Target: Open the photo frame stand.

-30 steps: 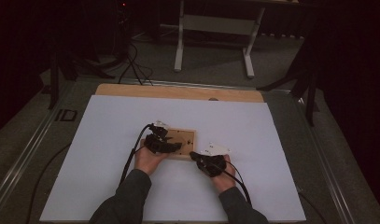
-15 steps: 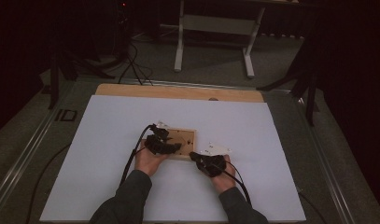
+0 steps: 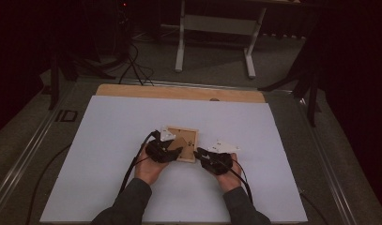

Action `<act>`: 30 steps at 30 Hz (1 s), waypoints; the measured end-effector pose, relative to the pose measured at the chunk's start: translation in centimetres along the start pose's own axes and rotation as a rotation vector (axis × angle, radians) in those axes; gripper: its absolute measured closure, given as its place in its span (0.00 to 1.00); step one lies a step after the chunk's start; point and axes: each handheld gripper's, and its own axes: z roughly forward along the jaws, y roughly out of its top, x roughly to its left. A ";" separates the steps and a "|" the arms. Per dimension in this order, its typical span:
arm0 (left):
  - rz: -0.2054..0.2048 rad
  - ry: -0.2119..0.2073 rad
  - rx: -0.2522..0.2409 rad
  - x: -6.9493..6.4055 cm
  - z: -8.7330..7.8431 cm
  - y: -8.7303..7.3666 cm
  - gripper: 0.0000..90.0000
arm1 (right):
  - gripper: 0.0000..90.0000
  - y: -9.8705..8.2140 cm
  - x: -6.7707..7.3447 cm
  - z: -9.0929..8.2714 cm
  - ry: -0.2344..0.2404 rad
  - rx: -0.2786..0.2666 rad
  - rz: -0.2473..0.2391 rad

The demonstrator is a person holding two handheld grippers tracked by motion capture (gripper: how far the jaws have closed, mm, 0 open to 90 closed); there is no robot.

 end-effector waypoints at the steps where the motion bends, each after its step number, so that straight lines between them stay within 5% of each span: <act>1: 0.011 0.008 -0.003 -0.2 -0.1 -0.1 0.58 | 0.82 0.0 -0.1 -0.1 -0.001 -0.001 0.002; 16: 0.114 0.080 -0.082 -2.2 -1.9 -2.3 0.59 | 0.70 1.1 -0.9 -0.7 -0.006 -0.013 0.051; 30: 0.152 0.097 -0.122 -2.8 -2.7 -3.6 0.59 | 0.53 2.6 -1.7 1.3 0.038 0.005 0.120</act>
